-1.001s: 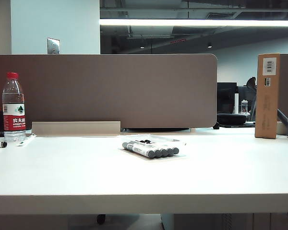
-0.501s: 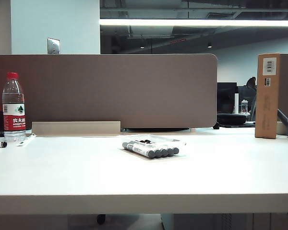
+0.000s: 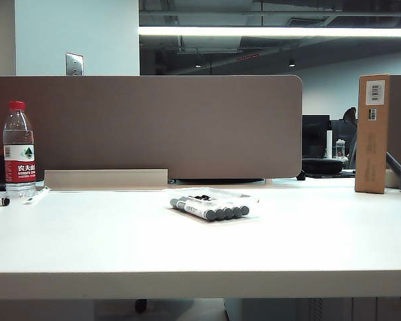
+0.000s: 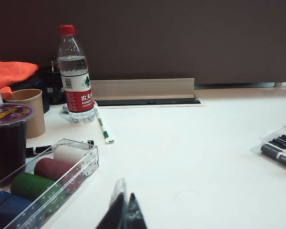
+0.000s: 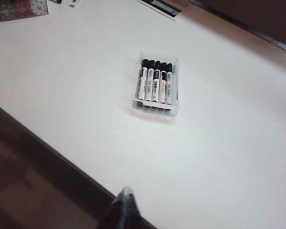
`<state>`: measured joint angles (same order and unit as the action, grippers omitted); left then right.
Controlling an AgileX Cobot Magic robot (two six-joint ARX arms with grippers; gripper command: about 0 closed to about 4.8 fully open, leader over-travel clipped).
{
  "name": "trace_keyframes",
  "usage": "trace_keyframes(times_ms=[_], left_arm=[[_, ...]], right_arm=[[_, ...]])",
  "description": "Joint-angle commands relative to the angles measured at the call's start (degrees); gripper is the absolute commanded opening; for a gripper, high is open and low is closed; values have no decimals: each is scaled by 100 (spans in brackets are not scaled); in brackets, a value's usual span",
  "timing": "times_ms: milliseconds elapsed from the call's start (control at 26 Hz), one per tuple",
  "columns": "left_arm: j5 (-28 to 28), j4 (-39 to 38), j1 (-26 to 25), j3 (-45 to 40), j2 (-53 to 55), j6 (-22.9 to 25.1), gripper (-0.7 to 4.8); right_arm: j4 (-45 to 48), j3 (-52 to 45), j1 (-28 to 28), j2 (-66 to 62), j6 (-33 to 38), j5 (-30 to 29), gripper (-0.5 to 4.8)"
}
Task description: Pick up the markers scattered on the table and put them into the packaging box, making sure the markers fit the shape of the box's grooves.
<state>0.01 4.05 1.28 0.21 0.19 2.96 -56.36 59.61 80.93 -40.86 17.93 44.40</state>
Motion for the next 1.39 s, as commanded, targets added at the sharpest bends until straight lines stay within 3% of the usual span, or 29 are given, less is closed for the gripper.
trace_keyframes(times_ms=[39, 154, 231, 308, 655, 770, 809, 963, 1233, 1387], left_arm=[[20, 70, 9, 24, -2, 2, -5], [13, 70, 9, 24, -2, 2, -5], [24, 72, 9, 24, -2, 2, -5], [-7, 63, 11, 22, -2, 2, -5], [15, 74, 11, 24, -2, 2, -5], [20, 74, 13, 24, -2, 2, -5], [17, 68, 13, 24, -2, 2, -5], [22, 74, 11, 24, -2, 2, -5], [17, 68, 15, 22, 0, 2, -5], [20, 20, 11, 24, -4, 2, -5]], right_arm=[[85, 22, -92, 116, 24, 35, -5], [157, -153, -391, 376, 24, -83, -5], [385, -439, -802, 671, 4, 175, -5], [699, -844, -1416, 1040, 0, 369, -5], [2055, -2396, -3987, 2312, 4, 260, -6], [2717, -3045, -5193, 2916, 2, -105, -6], [2809, -3241, -5692, 3182, 2, -444, -6], [2813, -3591, -6839, 3816, -44, -1550, -6], [2887, -4308, -8192, 4087, -219, -1460, -6], [3536, -4791, -8415, 4096, -787, -2181, -6]])
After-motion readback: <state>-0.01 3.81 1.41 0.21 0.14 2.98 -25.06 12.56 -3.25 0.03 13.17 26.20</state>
